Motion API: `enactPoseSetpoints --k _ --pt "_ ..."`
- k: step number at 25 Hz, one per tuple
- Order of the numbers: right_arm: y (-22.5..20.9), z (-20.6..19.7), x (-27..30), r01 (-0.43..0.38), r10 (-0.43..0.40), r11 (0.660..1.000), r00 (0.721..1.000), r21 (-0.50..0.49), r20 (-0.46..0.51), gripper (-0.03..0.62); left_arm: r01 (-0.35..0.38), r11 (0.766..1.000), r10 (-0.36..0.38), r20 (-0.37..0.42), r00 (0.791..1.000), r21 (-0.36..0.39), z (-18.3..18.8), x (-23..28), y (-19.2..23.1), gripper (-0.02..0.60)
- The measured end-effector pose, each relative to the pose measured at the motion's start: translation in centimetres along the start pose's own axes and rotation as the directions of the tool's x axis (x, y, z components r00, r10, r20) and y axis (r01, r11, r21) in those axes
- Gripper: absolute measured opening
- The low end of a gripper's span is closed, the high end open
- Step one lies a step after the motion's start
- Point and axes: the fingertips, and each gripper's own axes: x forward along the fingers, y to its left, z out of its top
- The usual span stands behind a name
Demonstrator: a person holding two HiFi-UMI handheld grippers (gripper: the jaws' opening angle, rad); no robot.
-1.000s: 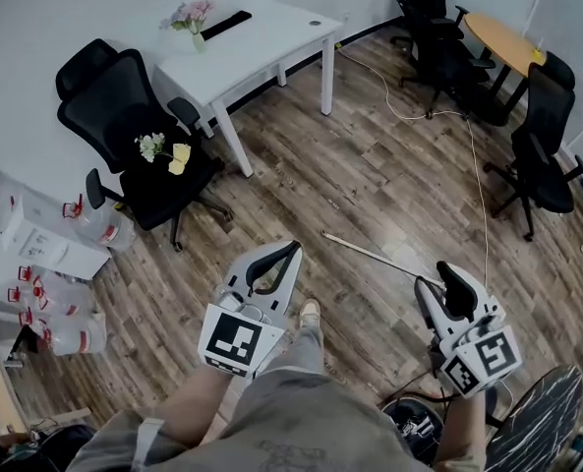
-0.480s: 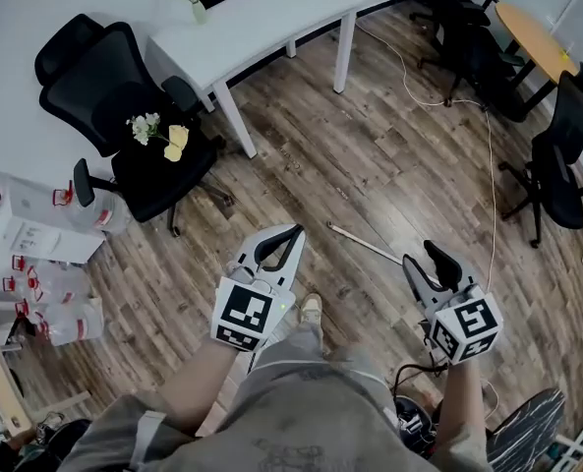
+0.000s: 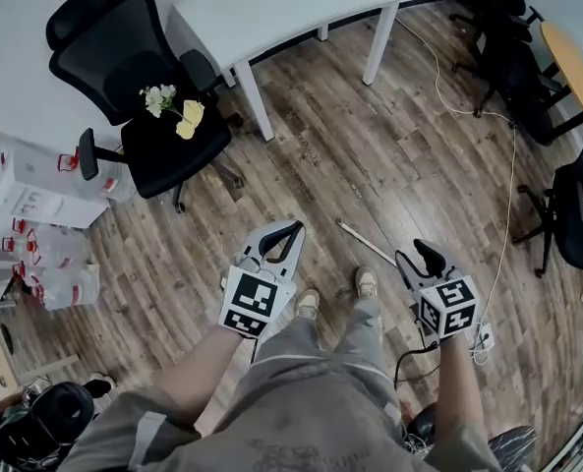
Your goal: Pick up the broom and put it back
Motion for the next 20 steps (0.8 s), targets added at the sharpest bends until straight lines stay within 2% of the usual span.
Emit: enactPoseSetpoints --k 5,11,15,20 --pt "-2.8 -2.0 4.8 -0.090 0.091 0.996 0.992 0.011 -0.086 0.195 -0.065 0.997 0.062 -0.063 0.996 -0.044 -1.6 2.9 0.4 0.017" --pt "-7.5 -5.2 10.5 -0.173 0.167 0.985 0.963 -0.014 -0.211 0.195 -0.174 0.977 0.158 -0.132 0.979 -0.122 -4.6 7.3 0.6 0.017" --pt "-9.1 -8.8 14.2 -0.226 0.207 0.974 0.933 -0.033 -0.293 0.195 -0.254 0.948 0.234 -0.122 0.965 -0.192 -7.0 9.0 0.9 0.017" --pt "-10.1 -13.5 18.9 -0.269 0.239 0.963 0.895 -0.028 -0.377 0.195 -0.310 0.921 0.257 -0.229 0.939 -0.236 -12.9 11.6 1.2 0.017"
